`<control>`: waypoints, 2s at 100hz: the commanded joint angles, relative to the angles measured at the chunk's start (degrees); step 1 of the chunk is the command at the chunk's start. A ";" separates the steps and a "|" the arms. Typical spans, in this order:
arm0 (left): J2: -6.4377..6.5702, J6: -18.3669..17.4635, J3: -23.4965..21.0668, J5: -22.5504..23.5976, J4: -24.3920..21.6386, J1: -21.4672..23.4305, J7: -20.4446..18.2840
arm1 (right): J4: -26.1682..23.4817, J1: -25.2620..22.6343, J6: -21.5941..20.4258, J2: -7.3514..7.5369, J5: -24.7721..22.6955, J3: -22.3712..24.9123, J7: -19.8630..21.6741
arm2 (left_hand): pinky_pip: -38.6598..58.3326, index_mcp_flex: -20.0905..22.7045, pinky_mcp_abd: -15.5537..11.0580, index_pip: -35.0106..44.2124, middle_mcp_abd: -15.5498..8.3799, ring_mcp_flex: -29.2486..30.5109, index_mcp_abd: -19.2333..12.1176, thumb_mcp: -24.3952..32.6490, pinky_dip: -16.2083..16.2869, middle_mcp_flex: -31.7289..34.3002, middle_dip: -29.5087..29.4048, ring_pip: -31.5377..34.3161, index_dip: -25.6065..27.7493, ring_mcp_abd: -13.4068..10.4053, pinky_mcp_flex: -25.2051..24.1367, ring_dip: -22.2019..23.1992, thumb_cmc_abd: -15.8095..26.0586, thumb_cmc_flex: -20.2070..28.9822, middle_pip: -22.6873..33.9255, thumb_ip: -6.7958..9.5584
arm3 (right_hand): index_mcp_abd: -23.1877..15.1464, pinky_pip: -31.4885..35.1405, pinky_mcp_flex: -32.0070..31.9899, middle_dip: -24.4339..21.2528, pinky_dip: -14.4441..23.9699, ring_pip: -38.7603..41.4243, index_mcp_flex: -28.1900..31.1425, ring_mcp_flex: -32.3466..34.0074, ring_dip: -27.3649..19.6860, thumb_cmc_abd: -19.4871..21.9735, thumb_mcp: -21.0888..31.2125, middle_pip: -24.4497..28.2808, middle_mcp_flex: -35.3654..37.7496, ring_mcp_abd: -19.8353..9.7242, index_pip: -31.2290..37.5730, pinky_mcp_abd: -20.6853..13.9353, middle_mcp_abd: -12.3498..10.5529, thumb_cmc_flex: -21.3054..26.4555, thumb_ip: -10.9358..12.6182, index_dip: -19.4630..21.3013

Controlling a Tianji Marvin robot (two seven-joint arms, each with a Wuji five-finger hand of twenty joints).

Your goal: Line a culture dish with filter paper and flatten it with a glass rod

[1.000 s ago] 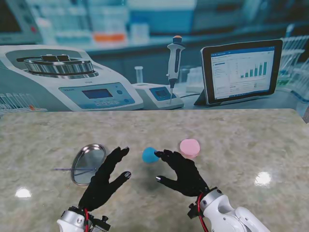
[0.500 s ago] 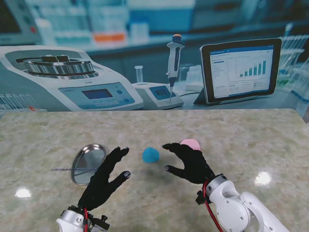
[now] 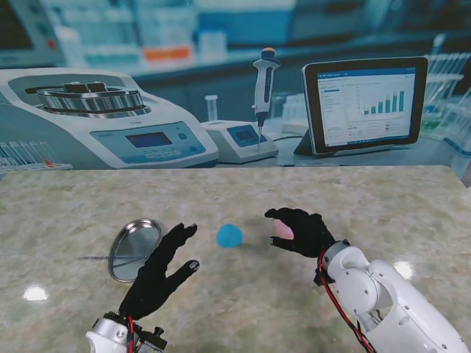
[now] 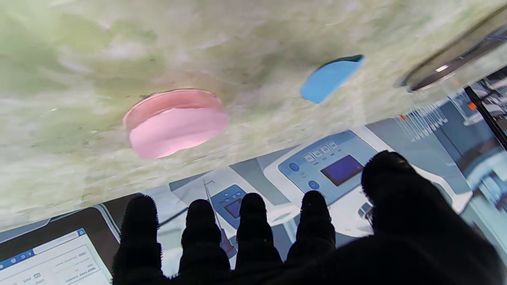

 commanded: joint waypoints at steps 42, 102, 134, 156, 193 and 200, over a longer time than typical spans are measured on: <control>0.06 -0.89 -0.84 0.02 0.19 0.29 -0.22 | 13.28 13.08 0.20 0.93 -4.42 -7.13 2.41 | -3.13 -0.76 -1.88 1.58 -2.02 -1.47 -0.54 -1.50 -2.31 -1.16 1.12 -0.62 0.76 -2.28 -0.05 0.07 2.30 0.67 -0.55 1.75 | -5.74 9.69 4.43 1.88 4.24 4.39 -2.03 1.54 1.57 -4.42 3.49 0.52 -0.31 5.88 11.55 3.62 -0.86 -0.15 1.62 2.20; 0.08 -0.79 -2.15 -0.20 0.37 0.47 -0.77 | 25.30 25.26 -0.16 1.07 -4.48 -19.07 3.41 | -3.13 -0.76 -1.83 1.95 -1.96 -1.50 -1.02 -1.50 -2.28 -1.16 1.38 -0.64 0.94 -2.12 -0.06 0.09 2.36 0.79 -0.53 1.75 | -5.06 14.55 9.87 3.32 11.98 6.01 -1.21 4.71 4.66 -16.25 9.44 -8.19 -1.76 12.24 -2.72 8.40 0.96 -8.28 -3.04 0.64; 0.13 -0.33 -2.27 -0.19 0.20 0.44 -1.08 | 28.47 27.09 -0.60 0.44 -3.46 -22.47 0.64 | -3.12 -0.74 -1.86 2.23 -1.90 -1.49 -1.11 -1.48 -2.27 -1.14 1.61 -0.62 1.08 -2.13 -0.05 0.12 2.35 0.90 -0.43 1.74 | -5.05 16.80 12.74 7.59 11.82 8.96 -1.61 6.78 5.55 -19.89 16.51 -7.94 -1.79 10.53 -1.01 8.20 1.52 -4.09 -2.66 3.15; 0.14 -0.21 -2.23 -0.19 0.22 0.35 -1.16 | 28.16 27.59 -0.97 0.71 -3.38 -23.29 2.22 | -3.11 -0.69 -1.85 2.52 -1.82 -1.49 -1.10 -1.49 -2.25 -1.14 1.74 -0.61 1.22 -2.06 -0.05 0.16 2.30 0.95 -0.42 1.73 | -5.27 17.29 12.99 7.11 11.68 9.32 -1.86 6.97 5.56 -21.44 20.70 -6.29 -1.15 11.05 0.21 8.31 1.62 -6.04 -3.66 4.75; 0.15 -0.23 -2.37 -0.11 0.31 0.39 -1.22 | 30.02 29.20 -0.83 0.53 -3.34 -26.05 1.55 | -3.10 -0.78 -1.87 2.81 -1.86 -1.50 -1.15 -1.50 -2.21 -1.14 1.85 -0.63 1.37 -2.15 -0.05 0.16 2.31 0.99 -0.43 1.72 | -5.99 20.01 15.24 7.24 12.74 11.55 -2.71 8.47 6.85 -22.79 24.14 -3.01 -1.12 10.68 2.98 7.03 1.84 -4.21 -3.63 8.49; 0.17 -0.28 -2.47 -0.25 0.32 0.41 -1.34 | 30.63 29.58 -1.05 0.45 -3.36 -26.59 1.05 | -3.10 -0.76 -1.87 2.83 -1.86 -1.50 -1.19 -1.52 -2.20 -1.13 1.85 -0.64 1.38 -2.11 -0.05 0.16 2.27 0.98 -0.44 1.72 | -6.15 21.09 16.28 7.76 13.23 12.53 -2.99 9.09 7.44 -23.05 25.28 -1.83 -1.03 10.28 4.06 6.54 1.83 -3.62 -3.41 9.91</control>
